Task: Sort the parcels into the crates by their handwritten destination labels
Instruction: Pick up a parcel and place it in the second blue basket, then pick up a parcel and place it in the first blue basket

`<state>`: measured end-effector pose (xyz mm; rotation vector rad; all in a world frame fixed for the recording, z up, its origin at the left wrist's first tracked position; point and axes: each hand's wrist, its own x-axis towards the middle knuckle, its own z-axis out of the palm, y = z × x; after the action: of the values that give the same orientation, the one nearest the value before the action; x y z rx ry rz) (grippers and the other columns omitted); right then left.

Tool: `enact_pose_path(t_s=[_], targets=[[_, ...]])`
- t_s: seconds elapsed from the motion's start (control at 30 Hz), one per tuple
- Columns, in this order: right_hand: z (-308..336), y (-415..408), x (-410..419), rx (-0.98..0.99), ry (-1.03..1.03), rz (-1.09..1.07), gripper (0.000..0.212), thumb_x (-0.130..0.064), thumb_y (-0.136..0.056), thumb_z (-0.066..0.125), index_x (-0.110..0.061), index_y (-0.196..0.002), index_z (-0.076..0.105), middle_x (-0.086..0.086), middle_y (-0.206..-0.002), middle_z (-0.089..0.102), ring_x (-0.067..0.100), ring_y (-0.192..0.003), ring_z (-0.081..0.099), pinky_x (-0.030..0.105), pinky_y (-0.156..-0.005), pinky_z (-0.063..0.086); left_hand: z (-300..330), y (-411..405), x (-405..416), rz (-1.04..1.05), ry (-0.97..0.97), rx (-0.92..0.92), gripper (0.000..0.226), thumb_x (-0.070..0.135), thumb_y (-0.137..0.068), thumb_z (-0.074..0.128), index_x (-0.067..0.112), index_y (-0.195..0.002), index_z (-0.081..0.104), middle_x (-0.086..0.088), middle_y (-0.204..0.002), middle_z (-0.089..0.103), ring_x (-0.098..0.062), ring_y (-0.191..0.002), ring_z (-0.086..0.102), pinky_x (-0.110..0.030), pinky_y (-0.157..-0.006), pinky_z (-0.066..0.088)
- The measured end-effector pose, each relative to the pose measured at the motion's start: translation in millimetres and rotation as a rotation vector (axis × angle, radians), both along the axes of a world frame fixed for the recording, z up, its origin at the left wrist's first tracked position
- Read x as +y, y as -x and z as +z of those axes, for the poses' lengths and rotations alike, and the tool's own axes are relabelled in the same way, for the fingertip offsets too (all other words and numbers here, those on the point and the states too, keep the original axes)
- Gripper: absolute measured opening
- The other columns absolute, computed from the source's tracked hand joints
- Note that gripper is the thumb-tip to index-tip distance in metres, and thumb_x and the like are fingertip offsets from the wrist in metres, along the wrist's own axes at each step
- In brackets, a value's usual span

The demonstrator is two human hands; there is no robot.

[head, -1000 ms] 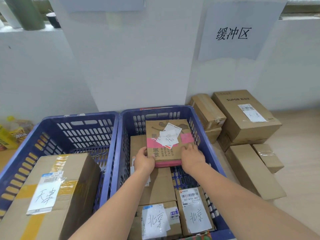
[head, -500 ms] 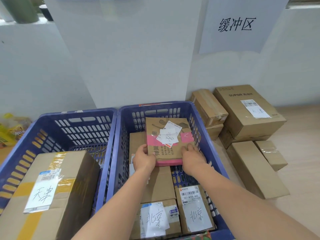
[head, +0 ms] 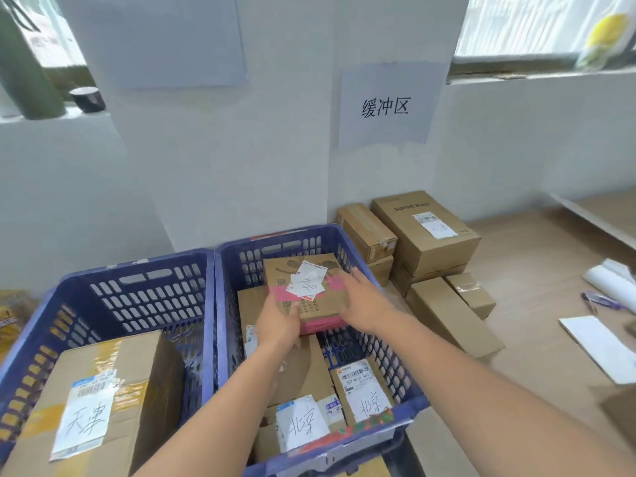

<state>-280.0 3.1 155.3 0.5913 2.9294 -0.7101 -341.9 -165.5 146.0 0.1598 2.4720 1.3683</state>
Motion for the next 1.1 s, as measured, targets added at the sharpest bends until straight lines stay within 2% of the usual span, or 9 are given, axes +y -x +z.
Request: enact_pose_path(t_s=[0.1,0.3,0.4,0.53,0.63,0.73,0.83,0.97,1.1], targets=[[27,-35,1,0.13,0.043,-0.118,0.07,-0.019,-0.095,0.054,-0.013,-0.158,0.024,0.011,-0.164,0.022,0.023,-0.152,0.02,0.034,-0.121,0.023,23,-20,-6,-0.075,-0.019,0.009,0.056,0.027,-0.105,0.047,0.019,-0.156,0.027,-0.002,-0.153,0.045,-0.023,-0.13,0.05,-0.034,-0.099,0.044],[48,-117,-1,0.292,0.118,-0.448,0.062,-0.016,-0.093,0.058,-0.013,-0.152,0.038,0.007,-0.153,0.042,0.022,-0.138,0.043,0.028,-0.109,0.033,51,-76,-7,-0.244,-0.107,-0.021,0.052,0.024,-0.107,0.038,0.015,-0.157,0.027,-0.004,-0.16,0.035,-0.023,-0.144,0.037,-0.033,-0.112,0.031],[38,-153,3,0.275,0.119,-0.555,0.059,-0.015,-0.094,0.06,-0.012,-0.149,0.041,0.006,-0.151,0.046,0.023,-0.137,0.045,0.026,-0.107,0.033,57,-101,1,-0.298,-0.162,-0.062,0.05,0.025,-0.107,0.039,0.019,-0.156,0.031,-0.001,-0.159,0.036,-0.021,-0.143,0.037,-0.035,-0.114,0.031],[20,-190,21,0.187,0.139,-0.687,0.067,-0.025,-0.09,0.065,-0.01,-0.15,0.04,0.011,-0.15,0.048,0.028,-0.136,0.046,0.034,-0.11,0.038,67,-134,26,-0.333,-0.229,-0.12,0.043,0.021,-0.107,0.037,0.022,-0.15,0.04,0.001,-0.147,0.049,-0.012,-0.107,0.052,-0.03,-0.089,0.041],[0,-206,46,0.147,0.177,-0.725,0.075,-0.033,-0.083,0.073,-0.009,-0.147,0.042,0.013,-0.14,0.056,0.03,-0.127,0.054,0.037,-0.102,0.047,70,-173,67,-0.463,-0.285,-0.217,0.044,0.017,-0.105,0.038,0.024,-0.148,0.043,0.002,-0.149,0.048,-0.027,-0.124,0.054,-0.035,-0.095,0.045],[-17,-218,80,0.082,0.248,-0.746,0.087,-0.038,-0.071,0.071,-0.007,-0.146,0.041,0.016,-0.131,0.06,0.031,-0.116,0.061,0.037,-0.091,0.052,58,-208,116,-0.542,-0.299,-0.342,0.044,0.015,-0.104,0.041,0.022,-0.147,0.044,-0.002,-0.148,0.048,-0.022,-0.131,0.05,-0.028,-0.099,0.042],[-31,-227,113,0.086,0.284,-0.773,0.095,-0.057,-0.055,0.062,-0.013,-0.138,0.047,0.016,-0.125,0.059,0.031,-0.105,0.064,0.037,-0.087,0.054,23,-218,166,-0.496,-0.261,-0.445,0.041,0.02,-0.102,0.039,0.023,-0.142,0.045,-0.005,-0.136,0.056,-0.021,-0.119,0.056,-0.029,-0.093,0.047],[-54,-229,158,-0.021,0.285,-0.792,0.081,-0.041,-0.081,0.07,-0.013,-0.149,0.034,0.015,-0.143,0.04,0.034,-0.127,0.05,0.037,-0.1,0.043,-22,-216,223,-0.348,-0.241,-0.6,0.031,0.019,-0.096,0.039,0.014,-0.124,0.052,-0.007,-0.1,0.064,-0.018,-0.071,0.055,-0.025,-0.053,0.037],[-85,-220,203,-0.07,0.327,-0.786,0.076,-0.033,-0.09,0.061,-0.012,-0.154,0.025,0.016,-0.152,0.033,0.035,-0.136,0.043,0.04,-0.109,0.039,-61,-213,271,-0.241,-0.151,-0.659,0.024,0.024,-0.097,0.039,0.012,-0.116,0.048,-0.003,-0.082,0.052,-0.018,-0.06,0.045,-0.027,-0.05,0.029]])
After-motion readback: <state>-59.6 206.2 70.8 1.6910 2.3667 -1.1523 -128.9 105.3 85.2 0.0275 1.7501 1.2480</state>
